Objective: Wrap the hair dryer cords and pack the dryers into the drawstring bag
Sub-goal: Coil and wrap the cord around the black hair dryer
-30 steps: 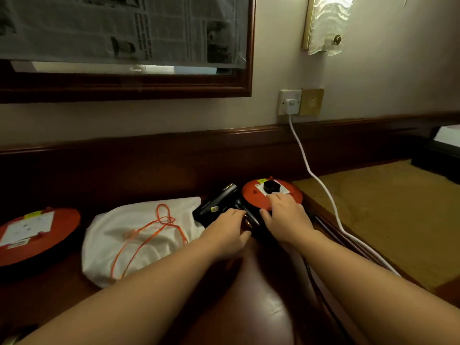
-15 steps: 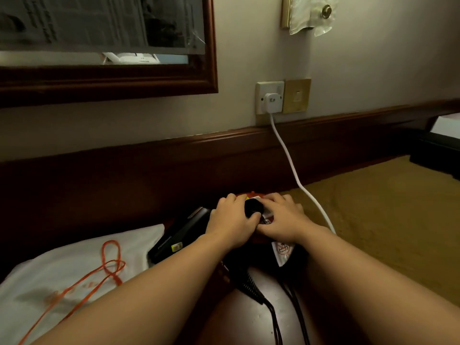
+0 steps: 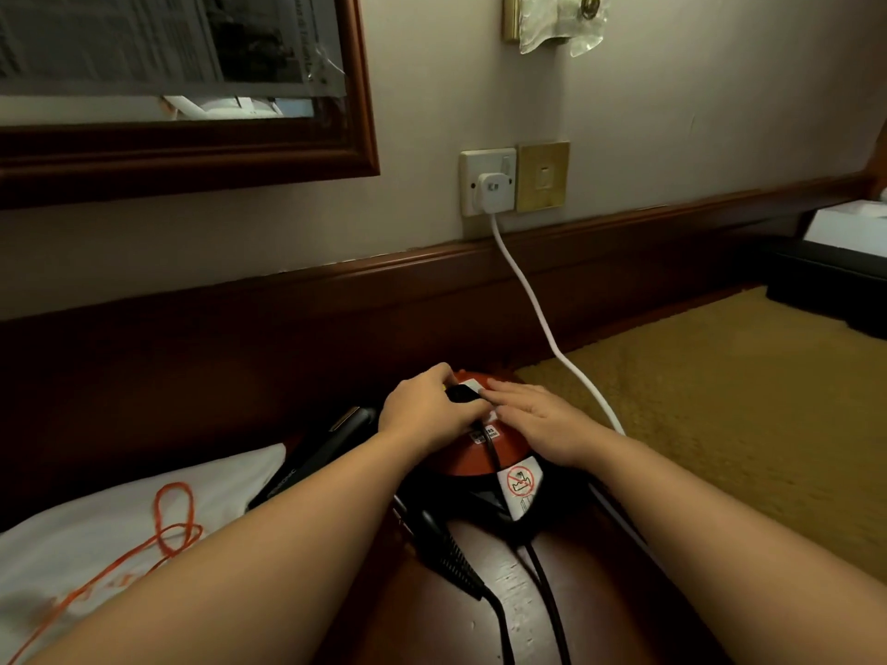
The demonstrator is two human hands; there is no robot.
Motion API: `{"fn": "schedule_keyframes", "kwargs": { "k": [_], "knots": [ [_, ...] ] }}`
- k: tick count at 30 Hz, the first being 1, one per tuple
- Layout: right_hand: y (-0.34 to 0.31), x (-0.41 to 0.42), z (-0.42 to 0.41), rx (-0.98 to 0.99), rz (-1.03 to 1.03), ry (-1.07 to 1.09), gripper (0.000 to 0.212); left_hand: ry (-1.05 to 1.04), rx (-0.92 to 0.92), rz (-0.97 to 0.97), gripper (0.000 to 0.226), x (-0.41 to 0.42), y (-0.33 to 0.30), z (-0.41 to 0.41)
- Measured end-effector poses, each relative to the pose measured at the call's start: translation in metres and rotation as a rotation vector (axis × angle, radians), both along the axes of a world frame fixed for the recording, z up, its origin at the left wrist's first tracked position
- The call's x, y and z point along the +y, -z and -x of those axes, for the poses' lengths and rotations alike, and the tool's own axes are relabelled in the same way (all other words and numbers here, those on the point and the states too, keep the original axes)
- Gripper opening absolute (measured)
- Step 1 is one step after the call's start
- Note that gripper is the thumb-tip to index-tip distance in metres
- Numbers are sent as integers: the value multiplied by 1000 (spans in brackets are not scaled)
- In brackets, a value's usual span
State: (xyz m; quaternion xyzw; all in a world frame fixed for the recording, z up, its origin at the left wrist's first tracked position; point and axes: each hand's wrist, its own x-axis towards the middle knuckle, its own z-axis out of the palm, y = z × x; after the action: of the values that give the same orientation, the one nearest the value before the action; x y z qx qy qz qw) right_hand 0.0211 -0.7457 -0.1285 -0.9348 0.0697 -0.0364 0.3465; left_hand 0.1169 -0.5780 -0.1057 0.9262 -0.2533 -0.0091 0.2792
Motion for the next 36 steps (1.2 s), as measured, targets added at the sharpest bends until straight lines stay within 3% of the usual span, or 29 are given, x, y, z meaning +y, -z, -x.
{"fn": "schedule_keyframes", "kwargs": {
  "k": [5, 10, 14, 16, 19, 22, 24, 27, 30, 33, 36],
  "knots": [
    [8, -2, -2, -20, 84, 7, 51, -59, 63, 140, 41, 0, 1, 2],
    [3, -4, -9, -40, 131, -113, 52, -117, 183, 488, 40, -12, -27, 6],
    [0, -5, -6, 23, 98, -111, 52, -22, 179, 371, 40, -10, -37, 19],
    [-1, -1, -1, 16, -55, 12, 43, -39, 159, 361, 36, 6, -31, 25],
    [-12, 22, 18, -243, -91, 213, 26, -73, 92, 385, 36, 35, -27, 27],
    [-19, 61, 44, -419, -21, 185, 26, -54, 62, 324, 39, 72, -27, 29],
    [-15, 87, 57, -367, 30, 101, 25, -34, 18, 236, 39, 101, -27, 34],
    [-11, 117, 69, -27, 263, 41, 12, -29, -44, 65, 43, 143, -23, 42],
    [-10, 142, 78, 187, 444, 48, 21, -51, 18, -16, 52, 176, -10, 53],
    [-4, 157, 80, 255, 448, 96, 21, -38, 72, -103, 57, 197, 0, 66],
    [-13, 168, 83, 217, 254, 162, 26, -37, 111, -188, 51, 209, 9, 79]
  ]
}}
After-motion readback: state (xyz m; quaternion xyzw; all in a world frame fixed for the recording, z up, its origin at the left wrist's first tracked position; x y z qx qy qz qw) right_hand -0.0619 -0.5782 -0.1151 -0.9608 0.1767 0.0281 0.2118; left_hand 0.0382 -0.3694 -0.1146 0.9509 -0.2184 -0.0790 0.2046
